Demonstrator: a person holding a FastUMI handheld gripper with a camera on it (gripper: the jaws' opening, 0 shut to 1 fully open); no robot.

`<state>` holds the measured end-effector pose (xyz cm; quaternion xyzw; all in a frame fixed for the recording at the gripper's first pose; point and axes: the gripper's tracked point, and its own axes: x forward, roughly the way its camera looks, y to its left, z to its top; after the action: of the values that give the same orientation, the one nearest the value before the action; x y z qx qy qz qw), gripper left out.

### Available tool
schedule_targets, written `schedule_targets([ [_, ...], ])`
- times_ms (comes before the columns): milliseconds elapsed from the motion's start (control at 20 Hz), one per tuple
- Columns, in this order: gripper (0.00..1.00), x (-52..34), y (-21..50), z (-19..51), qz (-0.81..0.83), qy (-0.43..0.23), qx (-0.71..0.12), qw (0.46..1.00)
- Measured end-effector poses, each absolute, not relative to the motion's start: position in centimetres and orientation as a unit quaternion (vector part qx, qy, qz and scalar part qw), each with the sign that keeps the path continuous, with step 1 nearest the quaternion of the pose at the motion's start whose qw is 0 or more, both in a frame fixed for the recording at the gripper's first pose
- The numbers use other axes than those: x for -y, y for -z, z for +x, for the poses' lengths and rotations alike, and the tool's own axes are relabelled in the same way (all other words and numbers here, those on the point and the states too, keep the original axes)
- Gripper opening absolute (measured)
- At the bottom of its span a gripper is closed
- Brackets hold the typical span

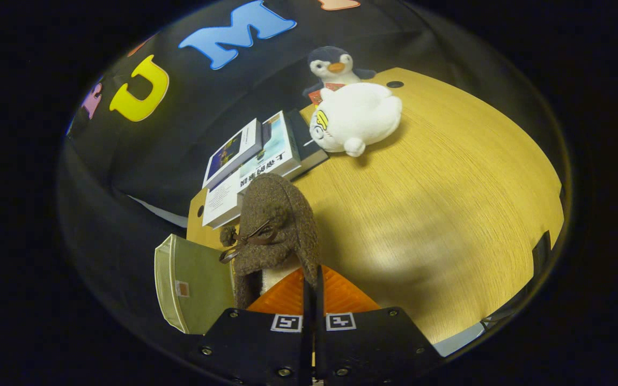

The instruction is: Open the storage box then place both shoes into the box .Put the left shoe in first, then the right shoe, with the right side of both shoes facing outward in a uniform manner.

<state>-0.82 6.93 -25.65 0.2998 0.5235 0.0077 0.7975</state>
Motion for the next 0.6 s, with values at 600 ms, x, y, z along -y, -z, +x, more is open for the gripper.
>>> schedule_targets([
  [600,0.02,-18.4,19.6,1.8,0.293,-0.078,-0.504,0.809],
])
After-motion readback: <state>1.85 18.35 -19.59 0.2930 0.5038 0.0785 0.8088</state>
